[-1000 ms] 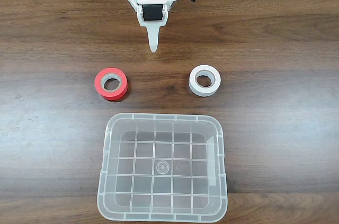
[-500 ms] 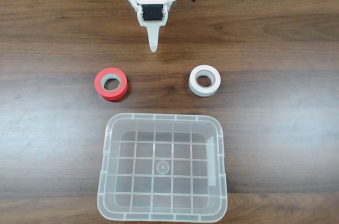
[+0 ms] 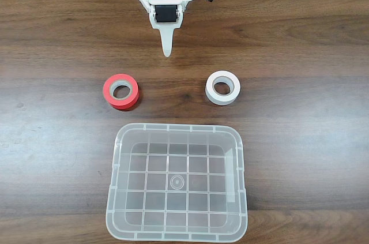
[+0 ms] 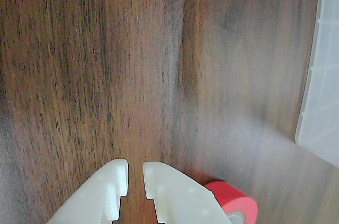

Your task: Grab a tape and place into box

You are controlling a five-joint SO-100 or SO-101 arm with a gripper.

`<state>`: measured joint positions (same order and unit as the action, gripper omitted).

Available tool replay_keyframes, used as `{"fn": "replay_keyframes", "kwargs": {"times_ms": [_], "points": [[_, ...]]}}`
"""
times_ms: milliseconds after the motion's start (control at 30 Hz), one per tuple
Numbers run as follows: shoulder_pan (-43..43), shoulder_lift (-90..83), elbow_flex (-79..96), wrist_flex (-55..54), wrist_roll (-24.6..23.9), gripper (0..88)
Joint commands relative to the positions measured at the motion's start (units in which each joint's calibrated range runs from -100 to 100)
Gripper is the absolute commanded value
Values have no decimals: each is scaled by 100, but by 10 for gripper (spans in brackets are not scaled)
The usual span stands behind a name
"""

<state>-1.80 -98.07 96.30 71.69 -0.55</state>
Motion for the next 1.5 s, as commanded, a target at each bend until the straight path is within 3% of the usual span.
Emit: {"fn": "replay_keyframes", "kwargs": {"times_ms": [0, 367, 733, 1367, 1467], "points": [[-32, -96, -42, -183, -35, 27], [-1129, -40, -804, -175, -8, 25], [-1210, 274, -1110, -175, -3, 13], [-1217, 6517, -5964, -192, -3, 13], [-1246, 7249, -6673, -192, 187, 13]]}}
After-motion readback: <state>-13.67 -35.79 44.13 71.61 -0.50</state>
